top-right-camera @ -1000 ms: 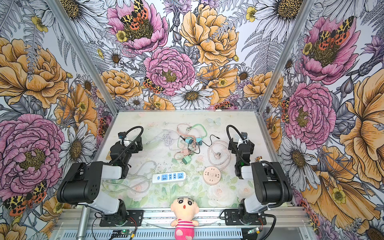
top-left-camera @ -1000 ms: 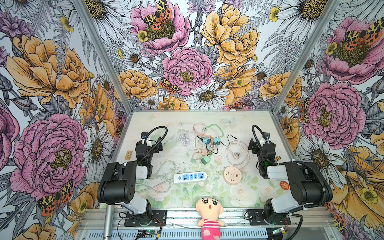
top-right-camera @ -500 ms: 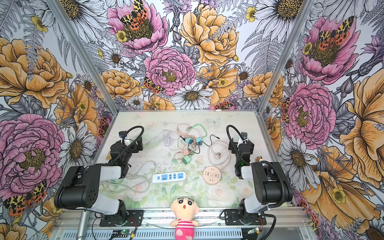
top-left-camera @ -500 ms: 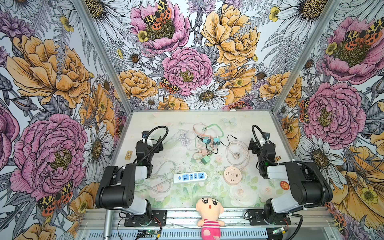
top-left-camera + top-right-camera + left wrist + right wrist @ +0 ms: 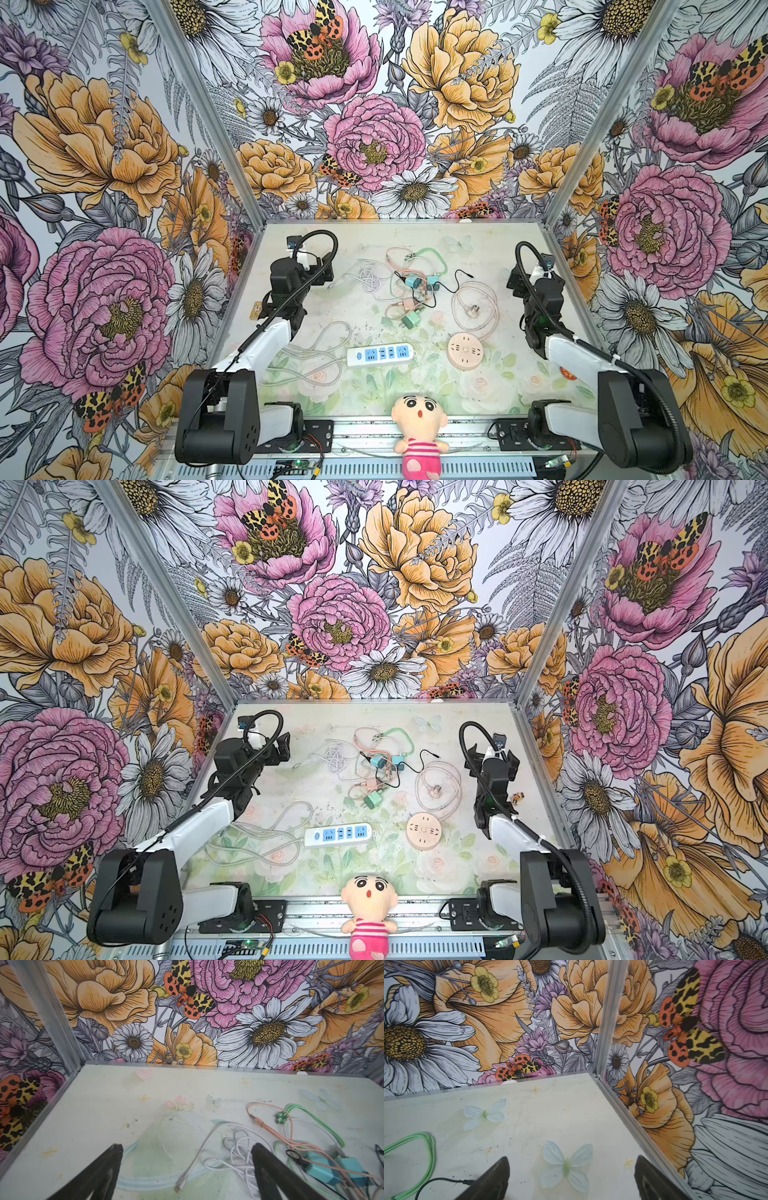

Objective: Insert the plug

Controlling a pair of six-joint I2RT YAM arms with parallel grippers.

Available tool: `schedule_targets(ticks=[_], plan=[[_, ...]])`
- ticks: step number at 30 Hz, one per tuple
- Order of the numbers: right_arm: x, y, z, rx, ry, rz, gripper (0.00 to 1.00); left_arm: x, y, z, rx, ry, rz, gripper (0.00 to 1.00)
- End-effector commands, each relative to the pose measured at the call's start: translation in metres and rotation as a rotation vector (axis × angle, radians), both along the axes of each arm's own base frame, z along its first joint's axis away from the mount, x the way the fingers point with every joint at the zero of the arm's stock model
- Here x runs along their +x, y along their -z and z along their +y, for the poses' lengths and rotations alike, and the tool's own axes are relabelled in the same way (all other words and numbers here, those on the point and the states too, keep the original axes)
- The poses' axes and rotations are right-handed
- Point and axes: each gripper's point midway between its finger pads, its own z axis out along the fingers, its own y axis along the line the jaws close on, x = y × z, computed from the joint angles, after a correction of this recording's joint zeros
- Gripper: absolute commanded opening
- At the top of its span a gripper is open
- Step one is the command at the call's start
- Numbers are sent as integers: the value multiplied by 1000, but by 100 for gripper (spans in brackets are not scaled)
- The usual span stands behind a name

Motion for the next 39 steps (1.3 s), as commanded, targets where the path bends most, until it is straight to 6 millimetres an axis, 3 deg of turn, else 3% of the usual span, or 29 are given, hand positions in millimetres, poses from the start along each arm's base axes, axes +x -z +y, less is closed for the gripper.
schedule_targets(ticks=[1,5,9,13,17,26,30,39], plan=[[-15,-35,-20,-28,140,-9,94,-7,6,-30,-79,100,119,99],[-20,-58,-12,-23,97,-27,94,-9,-2,-50,-35,103,120,99],[-19,-64,-7,45,78,-5,93,-10,-5,-66,56,92,163,91],[-12,-59,8,95,26,70,91,-10,-3,-74,116,76,239,80],[-8,-54,23,128,-16,103,90,-15,-2,-78,132,67,267,79],[-4,-37,49,211,-118,155,89,-13,6,-59,147,-74,391,61],[-1,-33,58,247,-152,171,88,-10,11,-70,124,-44,415,50],[10,-22,78,306,-223,244,84,-1,21,-103,130,-24,433,43]])
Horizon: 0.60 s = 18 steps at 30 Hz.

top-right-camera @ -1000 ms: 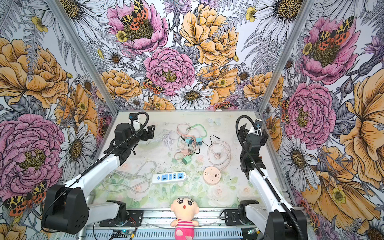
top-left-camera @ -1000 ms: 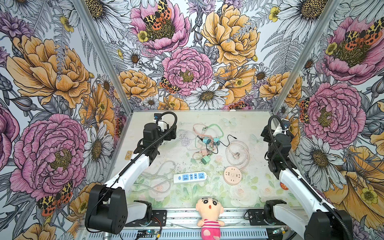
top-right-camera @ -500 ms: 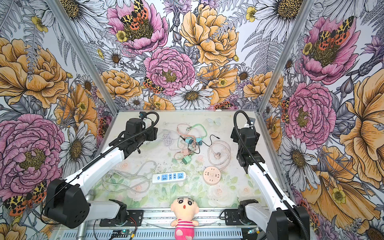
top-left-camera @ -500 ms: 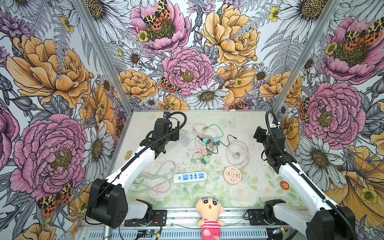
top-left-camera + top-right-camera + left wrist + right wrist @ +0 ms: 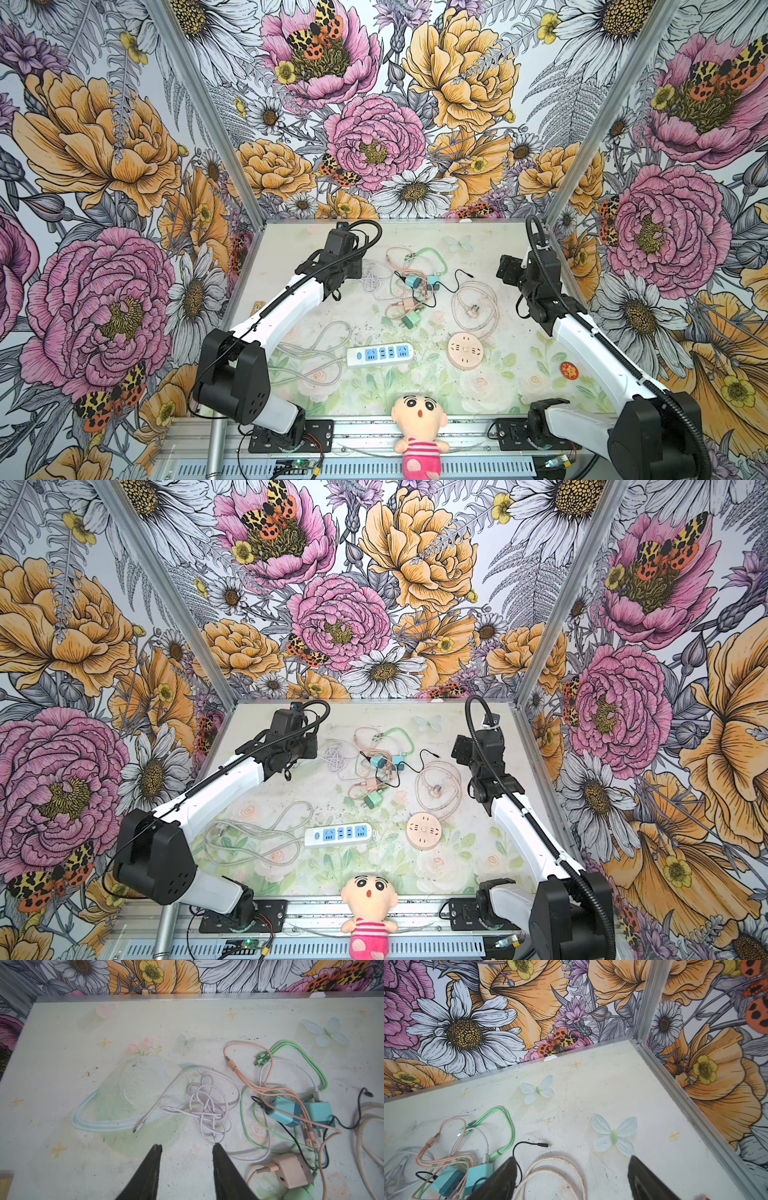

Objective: Insert the plug

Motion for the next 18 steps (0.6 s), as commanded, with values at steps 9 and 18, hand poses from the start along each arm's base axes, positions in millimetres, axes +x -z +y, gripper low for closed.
schedule_targets(ticks=[9,18], plan=[[2,16,24,55,-84,82,80,13,22,-44,-84,33,81,45],[-3,24,33,64,-112,108,79,31,50,-65,-112,19,144,45]])
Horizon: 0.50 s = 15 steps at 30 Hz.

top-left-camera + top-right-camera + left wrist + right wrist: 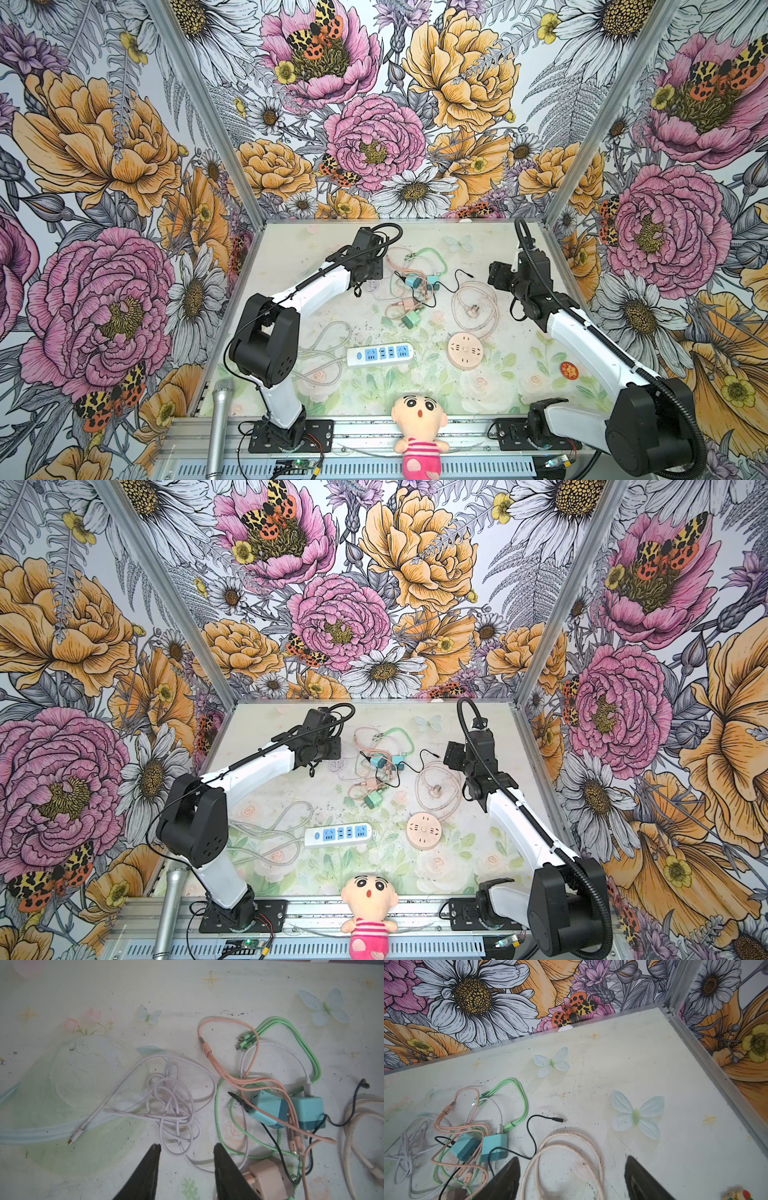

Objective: Insert the plug

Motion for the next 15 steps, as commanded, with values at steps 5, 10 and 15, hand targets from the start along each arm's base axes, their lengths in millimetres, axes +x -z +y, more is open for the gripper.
schedule_targets(ticks=[5,10,15], plan=[[2,-5,11,28,-26,-3,79,20,19,-8,-11,-40,49,45],[1,-5,13,27,-28,-2,79,26,33,-7,11,-53,83,45],[2,-5,15,26,-32,-3,79,28,48,-3,24,-73,117,44]])
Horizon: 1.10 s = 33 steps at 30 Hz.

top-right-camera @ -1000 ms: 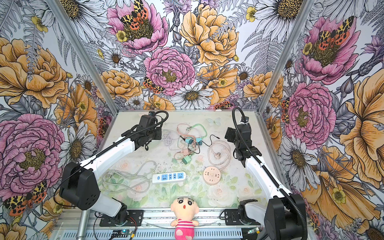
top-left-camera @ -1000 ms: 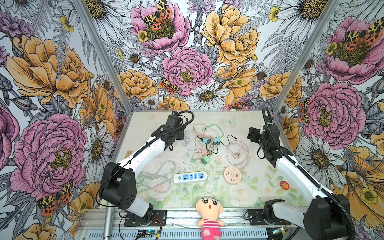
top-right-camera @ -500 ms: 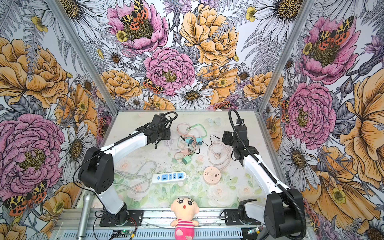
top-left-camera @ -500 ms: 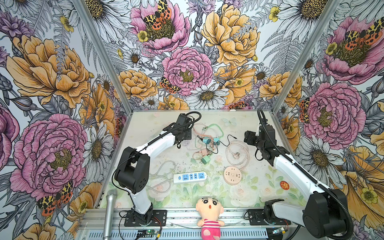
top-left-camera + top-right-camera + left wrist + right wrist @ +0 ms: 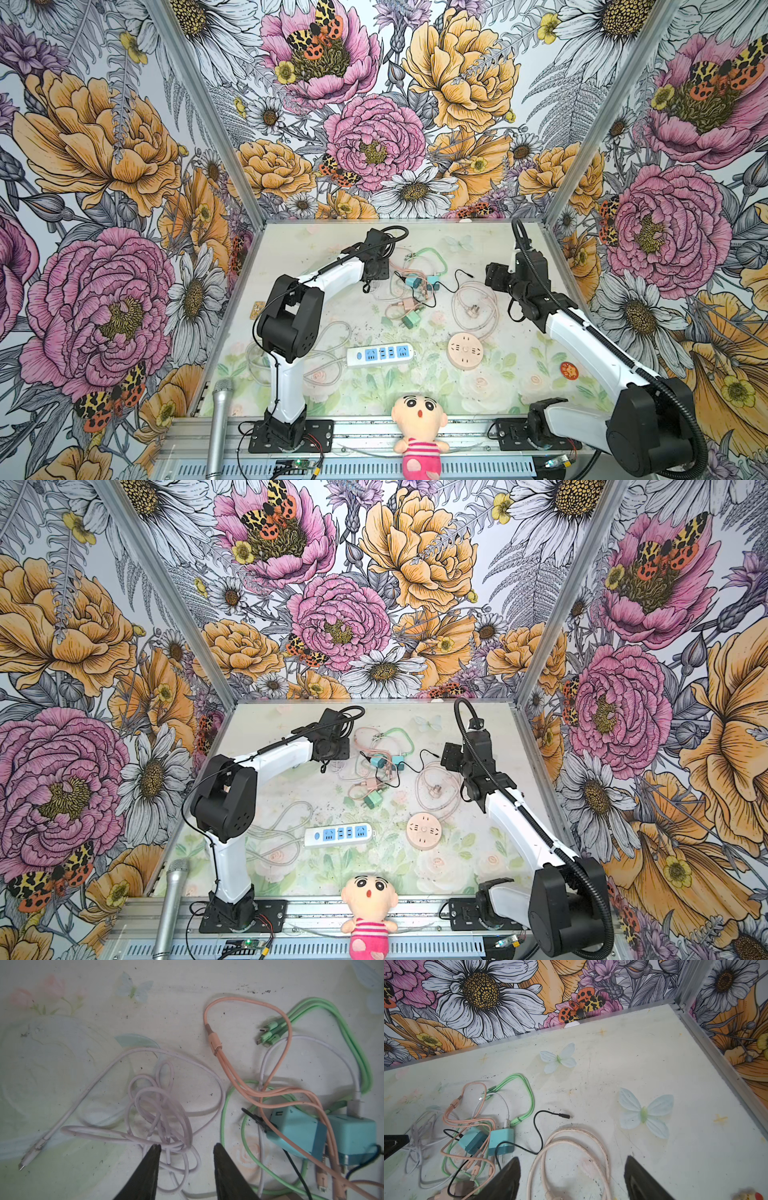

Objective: Insert the plug

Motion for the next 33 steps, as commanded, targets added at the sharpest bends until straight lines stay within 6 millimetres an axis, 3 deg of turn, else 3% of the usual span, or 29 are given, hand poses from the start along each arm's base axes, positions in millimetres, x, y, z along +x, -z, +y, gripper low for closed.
schedule_targets(ticks=[1,11,20,27,33], plan=[[3,-6,5,15,-5,-7,79,6,2,7,-1,-37,9,44],[6,-2,10,15,-13,6,79,8,27,25,10,-71,65,38],[11,4,15,13,-18,25,78,-1,34,71,53,-162,99,35],[15,5,19,8,-25,29,78,-13,24,119,95,-260,90,35],[15,5,22,9,-31,29,78,-20,9,147,94,-317,68,35]])
